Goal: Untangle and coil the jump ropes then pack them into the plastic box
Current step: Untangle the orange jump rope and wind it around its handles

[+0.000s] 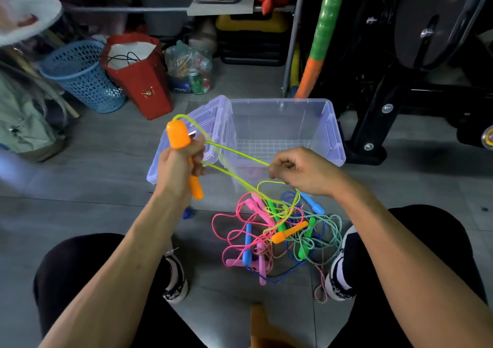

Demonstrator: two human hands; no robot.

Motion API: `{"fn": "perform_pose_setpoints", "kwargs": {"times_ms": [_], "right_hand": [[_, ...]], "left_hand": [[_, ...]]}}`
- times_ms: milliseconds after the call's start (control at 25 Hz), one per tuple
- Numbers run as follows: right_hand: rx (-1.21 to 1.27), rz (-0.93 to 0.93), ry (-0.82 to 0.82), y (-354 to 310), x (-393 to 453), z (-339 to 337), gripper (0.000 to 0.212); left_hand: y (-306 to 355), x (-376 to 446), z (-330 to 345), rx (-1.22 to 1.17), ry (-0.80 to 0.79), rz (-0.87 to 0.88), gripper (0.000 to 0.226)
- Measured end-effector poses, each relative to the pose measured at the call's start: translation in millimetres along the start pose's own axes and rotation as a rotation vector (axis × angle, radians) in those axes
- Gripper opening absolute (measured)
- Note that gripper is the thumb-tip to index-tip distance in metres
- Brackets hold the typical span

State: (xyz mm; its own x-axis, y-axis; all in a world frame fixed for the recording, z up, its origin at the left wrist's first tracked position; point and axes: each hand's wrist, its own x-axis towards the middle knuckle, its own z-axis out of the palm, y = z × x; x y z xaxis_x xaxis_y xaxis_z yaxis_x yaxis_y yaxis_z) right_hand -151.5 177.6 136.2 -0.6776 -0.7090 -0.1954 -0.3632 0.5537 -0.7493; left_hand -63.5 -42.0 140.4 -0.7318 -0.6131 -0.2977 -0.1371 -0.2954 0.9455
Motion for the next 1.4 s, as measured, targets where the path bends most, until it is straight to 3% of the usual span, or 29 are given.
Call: {"fn": "perform_pose_setpoints", "kwargs": {"times_ms": [80,160,240,400,480,560,720,800,880,1040,1120,1240,1320,1400], "right_hand": [[-0.071,0.031,0.009,6.1,0.5,-4.1,0.024],[-0.064,-0.015,0.054,2.2,-0.4,-5.4,0.025],[-0.054,-0.079,0.055,-6.9,-0.2,-4.2,0.024],[-0.071,-0.153,0.045,-18.4,2.4,6.9,0.021],[-0.052,-0.153,0.062,-19.6,3.4,11.1,0.021],[-0.002,-0.11,0.039,-15.3,2.5,11.5,0.021],[0.021,0.019,0.015,3.2,-0.2,-0.7,0.025],[-0.053,0.001,0.072,7.4,0.7,-5.4,0.027],[-0.053,-0.078,0.145,2.4,1.0,-7.2,0.026],[0.024,-0.225,0.185,-21.6,-0.5,-4.5,0.024],[0.054,-0.233,0.187,-22.7,1.1,0.3,0.023],[0.02,-0.136,0.093,-5.0,3.5,1.6,0.026],[-0.216,-0.006,-0.003,14.9,3.9,-1.8,0.03],[-0.422,0.162,-0.074,32.4,4.0,-3.1,0.028]], "left_hand": [[-1.7,6.3,-7.4,0.084,0.081,-0.081,0.011],[-7.0,3.8,-7.3,0.359,0.046,-0.109,0.007],[-10.6,-3.9,0.6,0.473,-0.083,-0.036,0.01],[-10.1,-20.4,13.6,0.502,-0.492,0.051,0.019],[-10.6,-22.8,17.3,0.55,-0.538,0.068,0.017],[-10.3,-21.6,18.8,0.461,-0.432,0.073,0.022],[-2.5,2.8,2.4,0.075,-0.063,0.03,0.02],[-1.0,12.6,-7.2,0.131,0.016,0.001,0.012],[-4.8,12.5,-5.8,0.347,-0.017,0.017,0.011],[-6.6,-12.1,13.7,0.545,-0.432,0.111,0.016],[-7.6,-19.9,21.1,0.589,-0.495,0.139,0.02],[-4.4,-12.5,18.6,0.286,-0.268,0.114,0.029],[3.7,3.1,8.0,0.015,-0.096,0.042,0.021],[8.4,18.3,-3.6,-0.109,-0.005,-0.034,0.015]]}}
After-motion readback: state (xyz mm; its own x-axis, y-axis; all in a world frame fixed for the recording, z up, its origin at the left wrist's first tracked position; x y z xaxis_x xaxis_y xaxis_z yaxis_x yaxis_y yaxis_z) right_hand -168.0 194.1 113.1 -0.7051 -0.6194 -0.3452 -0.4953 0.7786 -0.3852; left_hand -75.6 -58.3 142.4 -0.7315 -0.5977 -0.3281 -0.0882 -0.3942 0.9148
